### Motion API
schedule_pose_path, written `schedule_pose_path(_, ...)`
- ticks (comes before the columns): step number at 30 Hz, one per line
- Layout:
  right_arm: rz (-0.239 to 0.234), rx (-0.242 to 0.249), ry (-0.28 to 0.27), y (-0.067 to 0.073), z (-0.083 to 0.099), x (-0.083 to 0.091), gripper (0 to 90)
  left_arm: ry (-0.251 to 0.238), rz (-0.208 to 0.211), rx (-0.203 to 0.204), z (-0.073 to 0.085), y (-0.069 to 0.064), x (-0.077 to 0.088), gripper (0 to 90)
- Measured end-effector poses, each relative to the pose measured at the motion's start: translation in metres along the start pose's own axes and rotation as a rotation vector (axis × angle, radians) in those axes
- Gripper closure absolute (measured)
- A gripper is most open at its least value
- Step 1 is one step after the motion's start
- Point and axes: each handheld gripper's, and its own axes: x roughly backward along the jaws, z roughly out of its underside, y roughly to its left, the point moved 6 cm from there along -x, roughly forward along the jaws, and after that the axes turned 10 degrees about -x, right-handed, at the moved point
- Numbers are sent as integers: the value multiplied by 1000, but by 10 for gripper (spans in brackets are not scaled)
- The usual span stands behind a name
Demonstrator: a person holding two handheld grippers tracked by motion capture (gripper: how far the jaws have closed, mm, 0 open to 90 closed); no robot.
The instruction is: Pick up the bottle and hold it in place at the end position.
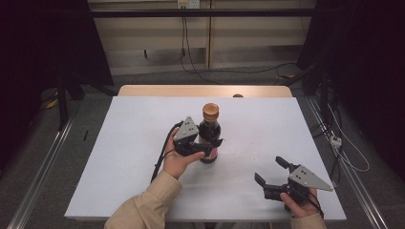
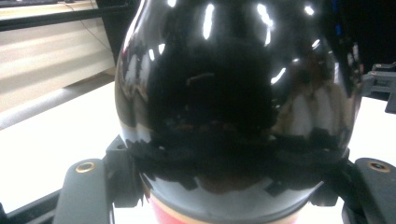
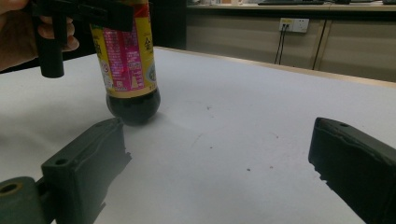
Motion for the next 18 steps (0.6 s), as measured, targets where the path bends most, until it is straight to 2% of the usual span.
schedule_pose_path(8,4,0,-2,-1,0,1,32,21,-11,-3,5,10,-6,305)
schedule_pose_path(14,3,0,1,-1,0,0,32,15,-22,15,4,19,-10,305)
schedule_pose_path(18,5,-2,0,-2,0,1,32,24,-23,4,5,24,-14,305)
